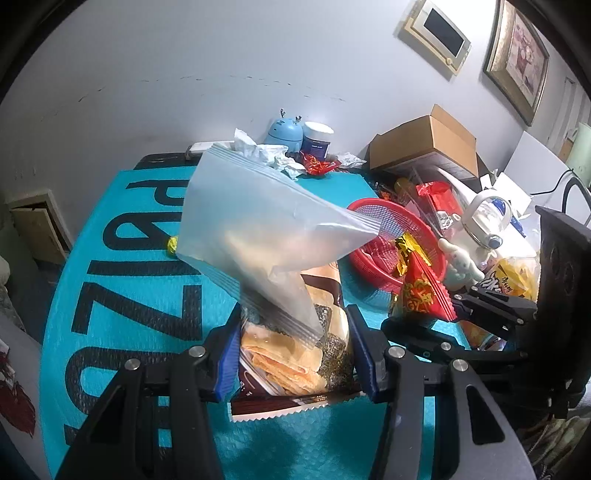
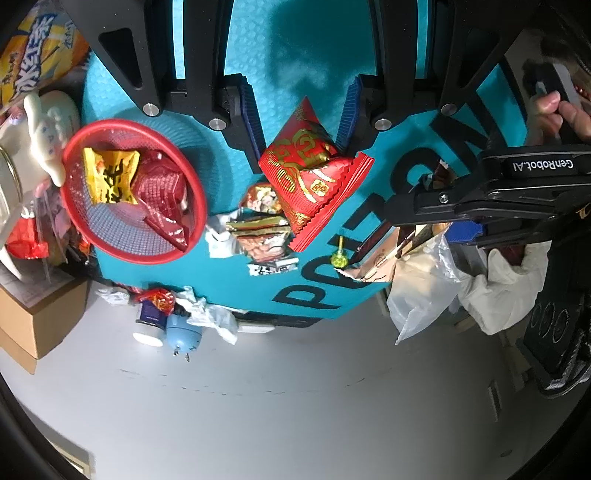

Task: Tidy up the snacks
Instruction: 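Carry the zip bag and red-gold packet toward the red basket, then open both tools to drop the zip bag and packet into the basket, then move both open tools back over the remaining snacks on the mat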

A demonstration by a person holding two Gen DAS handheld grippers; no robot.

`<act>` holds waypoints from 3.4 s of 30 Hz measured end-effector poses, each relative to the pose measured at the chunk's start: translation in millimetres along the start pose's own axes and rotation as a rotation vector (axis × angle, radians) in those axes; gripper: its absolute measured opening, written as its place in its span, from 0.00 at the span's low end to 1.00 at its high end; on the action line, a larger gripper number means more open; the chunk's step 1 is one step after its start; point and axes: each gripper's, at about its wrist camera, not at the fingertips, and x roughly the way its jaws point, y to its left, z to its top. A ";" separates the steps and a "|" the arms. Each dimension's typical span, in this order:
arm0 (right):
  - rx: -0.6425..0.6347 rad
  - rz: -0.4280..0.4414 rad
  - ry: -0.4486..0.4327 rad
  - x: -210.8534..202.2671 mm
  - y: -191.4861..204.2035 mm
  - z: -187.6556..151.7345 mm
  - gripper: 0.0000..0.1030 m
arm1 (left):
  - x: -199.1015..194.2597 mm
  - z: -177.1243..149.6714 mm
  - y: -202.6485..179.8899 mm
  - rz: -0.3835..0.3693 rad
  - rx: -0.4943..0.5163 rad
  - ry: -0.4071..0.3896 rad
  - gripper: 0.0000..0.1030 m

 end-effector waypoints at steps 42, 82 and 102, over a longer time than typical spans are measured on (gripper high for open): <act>0.211 -0.385 -0.132 -22.0 -119.8 24.1 0.36 | 104.6 112.4 -116.3 -0.146 0.340 0.014 0.50; 0.274 -0.428 -0.029 15.7 -142.2 24.0 0.59 | 165.9 113.8 -113.7 -0.035 0.377 0.172 0.63; 0.156 -0.411 -0.175 -52.3 -74.6 52.9 0.59 | 48.1 114.6 -90.7 0.020 0.295 -0.029 0.63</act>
